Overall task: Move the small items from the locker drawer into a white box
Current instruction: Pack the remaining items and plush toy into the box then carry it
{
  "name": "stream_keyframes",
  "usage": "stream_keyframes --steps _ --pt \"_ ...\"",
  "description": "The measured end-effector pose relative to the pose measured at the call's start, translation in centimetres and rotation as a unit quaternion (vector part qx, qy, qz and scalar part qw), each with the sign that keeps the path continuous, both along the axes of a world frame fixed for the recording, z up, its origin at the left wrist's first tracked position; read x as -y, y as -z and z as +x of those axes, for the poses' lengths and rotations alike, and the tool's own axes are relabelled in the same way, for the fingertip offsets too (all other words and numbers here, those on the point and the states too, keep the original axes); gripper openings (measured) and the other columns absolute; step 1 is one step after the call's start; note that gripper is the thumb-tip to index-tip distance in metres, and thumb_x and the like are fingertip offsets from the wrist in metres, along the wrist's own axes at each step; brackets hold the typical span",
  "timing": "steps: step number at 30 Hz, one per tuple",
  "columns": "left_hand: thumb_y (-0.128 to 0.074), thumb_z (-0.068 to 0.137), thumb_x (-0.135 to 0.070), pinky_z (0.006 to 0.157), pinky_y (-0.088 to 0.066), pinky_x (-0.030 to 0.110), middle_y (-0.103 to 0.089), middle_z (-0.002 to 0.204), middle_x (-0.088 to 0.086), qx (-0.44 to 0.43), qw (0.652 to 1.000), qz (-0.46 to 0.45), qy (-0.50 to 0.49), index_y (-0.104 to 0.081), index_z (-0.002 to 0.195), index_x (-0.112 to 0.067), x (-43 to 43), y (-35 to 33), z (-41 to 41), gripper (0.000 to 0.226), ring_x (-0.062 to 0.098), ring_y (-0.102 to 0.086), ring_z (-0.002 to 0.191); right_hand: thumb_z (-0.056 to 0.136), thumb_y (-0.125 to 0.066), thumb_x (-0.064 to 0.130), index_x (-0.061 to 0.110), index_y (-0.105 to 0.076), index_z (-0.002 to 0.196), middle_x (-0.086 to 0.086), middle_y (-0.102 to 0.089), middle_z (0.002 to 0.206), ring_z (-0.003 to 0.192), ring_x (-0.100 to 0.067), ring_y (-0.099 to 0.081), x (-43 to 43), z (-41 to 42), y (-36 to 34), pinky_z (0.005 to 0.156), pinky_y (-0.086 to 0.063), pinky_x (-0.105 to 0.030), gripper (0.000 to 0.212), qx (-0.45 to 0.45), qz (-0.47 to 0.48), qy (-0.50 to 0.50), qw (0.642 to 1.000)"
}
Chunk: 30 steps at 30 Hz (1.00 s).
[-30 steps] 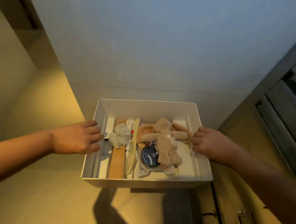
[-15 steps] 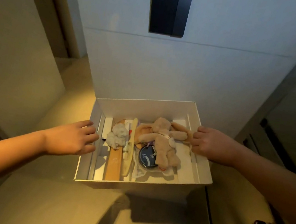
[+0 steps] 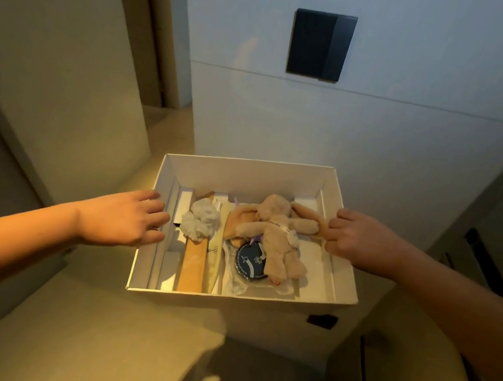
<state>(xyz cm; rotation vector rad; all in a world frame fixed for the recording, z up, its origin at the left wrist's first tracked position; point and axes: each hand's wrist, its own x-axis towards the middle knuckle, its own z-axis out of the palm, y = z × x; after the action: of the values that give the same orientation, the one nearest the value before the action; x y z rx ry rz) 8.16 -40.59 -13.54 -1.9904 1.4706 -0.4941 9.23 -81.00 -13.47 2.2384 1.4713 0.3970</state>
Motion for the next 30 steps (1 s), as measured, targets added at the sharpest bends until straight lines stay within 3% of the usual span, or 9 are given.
stream_keyframes --steps 6,10,13,24,30 --pt "-0.037 0.083 -0.010 0.069 -0.054 0.038 -0.060 0.071 0.009 0.001 0.999 -0.010 -0.049 -0.061 0.070 -0.013 -1.6 1.2 -1.9 0.028 0.026 -0.056 0.061 0.042 -0.088 0.008 0.020 -0.068 0.060 0.003 -0.066 0.066 0.063 -0.015 -0.063 -1.8 2.0 0.3 0.070 -0.051 -0.024 0.030 0.010 -0.012 -0.038 0.999" --pt "-0.064 0.073 -0.009 0.068 -0.054 0.038 -0.061 0.073 0.009 -0.013 0.995 -0.006 -0.101 -0.062 0.071 -0.013 -3.8 1.1 -3.3 0.004 0.026 -0.057 0.061 0.043 -0.087 0.007 0.020 -0.068 0.060 0.003 -0.066 0.066 0.064 -0.016 -0.063 -4.7 3.9 0.3 0.070 -0.050 -0.024 0.029 0.009 -0.006 -0.079 0.997" --pt "-0.077 0.063 -0.009 0.069 -0.054 0.038 -0.063 0.075 0.010 -0.022 0.989 0.000 -0.144 -0.063 0.071 -0.013 -6.5 1.0 -4.0 0.017 0.026 -0.058 0.062 0.045 -0.086 0.008 0.021 -0.068 0.060 0.004 -0.066 0.066 0.063 -0.015 -0.063 -8.1 5.4 0.7 0.070 -0.050 -0.024 0.027 0.011 -0.005 -0.104 0.995" --pt "-0.087 0.047 -0.011 0.068 -0.056 0.039 -0.065 0.076 0.010 -0.046 0.964 0.016 -0.263 -0.067 0.074 -0.013 -20.4 0.5 -5.0 0.034 0.025 -0.062 0.065 0.043 -0.088 0.009 0.020 -0.067 0.058 0.002 -0.065 0.065 0.063 -0.017 -0.063 -24.9 11.6 1.0 0.068 -0.050 -0.024 0.029 -0.012 0.005 -0.191 0.982" --pt "-0.089 0.043 -0.010 0.070 -0.056 0.040 -0.065 0.076 0.011 -0.056 0.943 0.004 -0.328 -0.067 0.074 -0.012 -27.4 0.6 -6.4 0.039 0.025 -0.063 0.067 0.053 -0.084 0.007 0.019 -0.064 0.058 0.002 -0.063 0.064 0.062 -0.019 -0.061 -34.6 15.3 2.0 0.069 -0.049 -0.025 0.023 0.001 0.025 -0.257 0.966"
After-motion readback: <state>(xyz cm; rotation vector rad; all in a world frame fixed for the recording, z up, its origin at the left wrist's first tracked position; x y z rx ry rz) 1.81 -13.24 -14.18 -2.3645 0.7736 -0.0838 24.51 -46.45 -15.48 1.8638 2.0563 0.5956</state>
